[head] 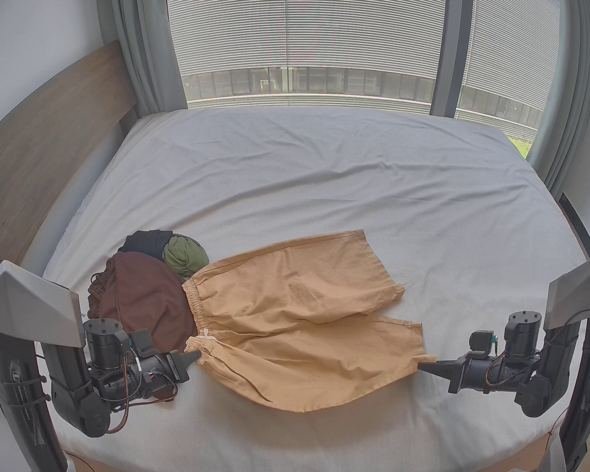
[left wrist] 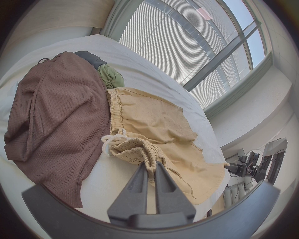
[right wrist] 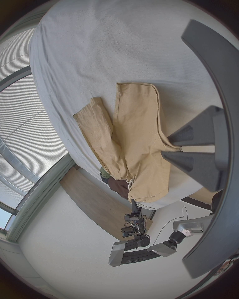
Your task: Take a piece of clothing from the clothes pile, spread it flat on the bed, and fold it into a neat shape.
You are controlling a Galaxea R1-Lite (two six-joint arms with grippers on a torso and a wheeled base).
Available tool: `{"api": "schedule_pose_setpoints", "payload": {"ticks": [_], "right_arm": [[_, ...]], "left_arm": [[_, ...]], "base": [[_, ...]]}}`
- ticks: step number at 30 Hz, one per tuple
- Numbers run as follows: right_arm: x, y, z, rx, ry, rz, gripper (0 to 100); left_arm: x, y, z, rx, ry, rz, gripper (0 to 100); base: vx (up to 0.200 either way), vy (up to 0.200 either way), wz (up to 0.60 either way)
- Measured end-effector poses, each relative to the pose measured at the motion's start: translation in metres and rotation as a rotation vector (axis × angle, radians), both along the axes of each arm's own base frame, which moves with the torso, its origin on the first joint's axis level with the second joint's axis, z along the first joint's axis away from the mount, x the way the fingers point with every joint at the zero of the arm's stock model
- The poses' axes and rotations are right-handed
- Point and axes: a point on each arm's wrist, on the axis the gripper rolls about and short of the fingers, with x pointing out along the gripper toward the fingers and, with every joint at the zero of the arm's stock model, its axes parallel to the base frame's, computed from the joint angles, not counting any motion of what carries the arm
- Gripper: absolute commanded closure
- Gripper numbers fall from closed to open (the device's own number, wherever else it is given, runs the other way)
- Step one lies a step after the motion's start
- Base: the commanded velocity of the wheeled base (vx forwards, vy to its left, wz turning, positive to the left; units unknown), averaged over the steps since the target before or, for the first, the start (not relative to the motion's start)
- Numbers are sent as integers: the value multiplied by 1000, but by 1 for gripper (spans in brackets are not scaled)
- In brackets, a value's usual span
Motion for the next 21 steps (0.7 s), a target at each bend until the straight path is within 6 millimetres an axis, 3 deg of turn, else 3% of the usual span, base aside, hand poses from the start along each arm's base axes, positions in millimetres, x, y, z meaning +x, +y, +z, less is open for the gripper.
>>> {"api": "schedule_pose_setpoints", "payload": {"ticks": [21], "right_arm": [[44,4,21,95,-123,-55,100]], "left_arm": [[13,0,7,-39,-41,62,100]], "base": [[0,0,0]]}}
